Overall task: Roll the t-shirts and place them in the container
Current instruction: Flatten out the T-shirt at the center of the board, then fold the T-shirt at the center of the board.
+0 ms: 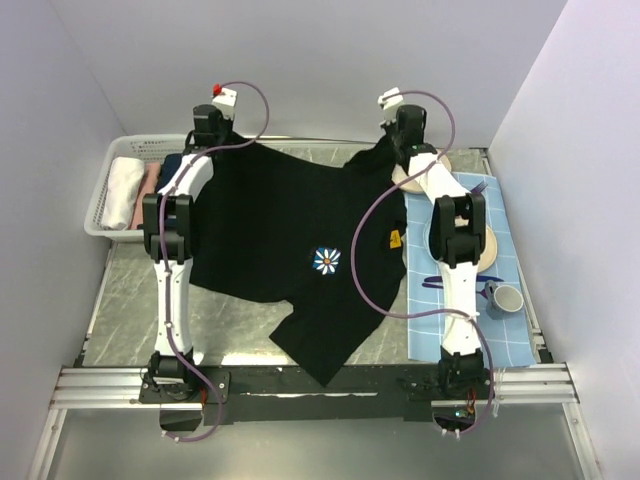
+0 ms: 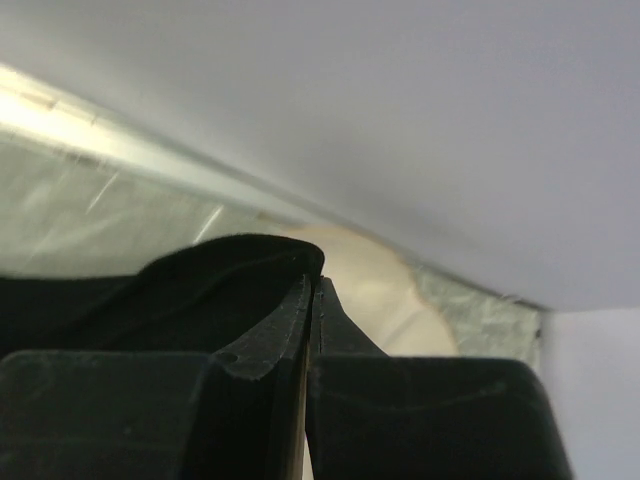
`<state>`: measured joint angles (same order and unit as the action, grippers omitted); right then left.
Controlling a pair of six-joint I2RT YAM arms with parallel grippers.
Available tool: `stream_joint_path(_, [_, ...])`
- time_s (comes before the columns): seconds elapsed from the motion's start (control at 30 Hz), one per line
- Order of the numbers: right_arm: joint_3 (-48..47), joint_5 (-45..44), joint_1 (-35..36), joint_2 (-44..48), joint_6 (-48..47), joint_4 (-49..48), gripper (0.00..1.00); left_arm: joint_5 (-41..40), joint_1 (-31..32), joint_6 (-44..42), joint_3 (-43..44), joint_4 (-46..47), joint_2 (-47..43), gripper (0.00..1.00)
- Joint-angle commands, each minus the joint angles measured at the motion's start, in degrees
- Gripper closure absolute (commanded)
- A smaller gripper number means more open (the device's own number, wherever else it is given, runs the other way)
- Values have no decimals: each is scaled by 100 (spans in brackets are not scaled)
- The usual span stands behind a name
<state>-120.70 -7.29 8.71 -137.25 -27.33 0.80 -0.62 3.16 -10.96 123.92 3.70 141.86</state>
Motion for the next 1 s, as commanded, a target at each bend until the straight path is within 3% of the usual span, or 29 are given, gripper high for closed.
stream_joint_path(0.0, [582,351,166,1207,87,52,100,124,-26,147,-568,614,-949,99])
stream_joint_path(0.5, [1418,421,606,2386,439,764,100,299,-193,191,-1651,790,-2013,99])
stream_joint_path(0.97, [2850,456,1080,3793,948,1273,100,739,-307,173,-2424,710,-2497,99])
